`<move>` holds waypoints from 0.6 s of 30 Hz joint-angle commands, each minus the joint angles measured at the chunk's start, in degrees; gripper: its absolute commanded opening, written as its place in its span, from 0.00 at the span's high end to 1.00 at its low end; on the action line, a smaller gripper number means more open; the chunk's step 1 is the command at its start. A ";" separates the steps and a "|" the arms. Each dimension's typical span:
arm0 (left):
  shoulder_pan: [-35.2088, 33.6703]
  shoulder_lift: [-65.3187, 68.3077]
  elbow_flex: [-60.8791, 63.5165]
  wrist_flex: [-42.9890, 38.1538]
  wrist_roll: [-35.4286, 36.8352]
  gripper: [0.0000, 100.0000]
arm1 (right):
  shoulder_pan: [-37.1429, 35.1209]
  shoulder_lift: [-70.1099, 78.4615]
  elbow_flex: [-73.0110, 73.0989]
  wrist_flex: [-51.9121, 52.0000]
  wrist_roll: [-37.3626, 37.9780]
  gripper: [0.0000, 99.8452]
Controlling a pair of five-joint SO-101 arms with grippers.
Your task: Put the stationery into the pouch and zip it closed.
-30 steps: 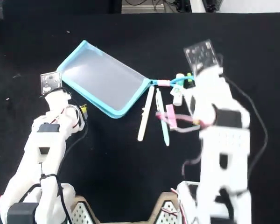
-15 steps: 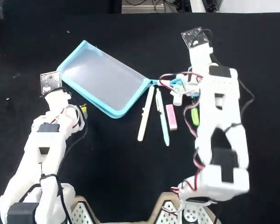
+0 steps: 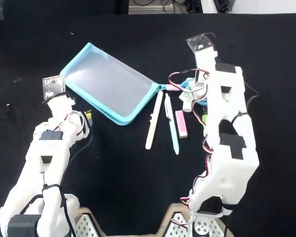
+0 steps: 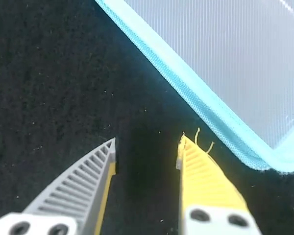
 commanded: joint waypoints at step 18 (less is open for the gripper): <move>0.31 -0.26 -0.31 -0.97 0.26 0.80 | -4.13 -36.97 14.55 13.89 4.84 0.99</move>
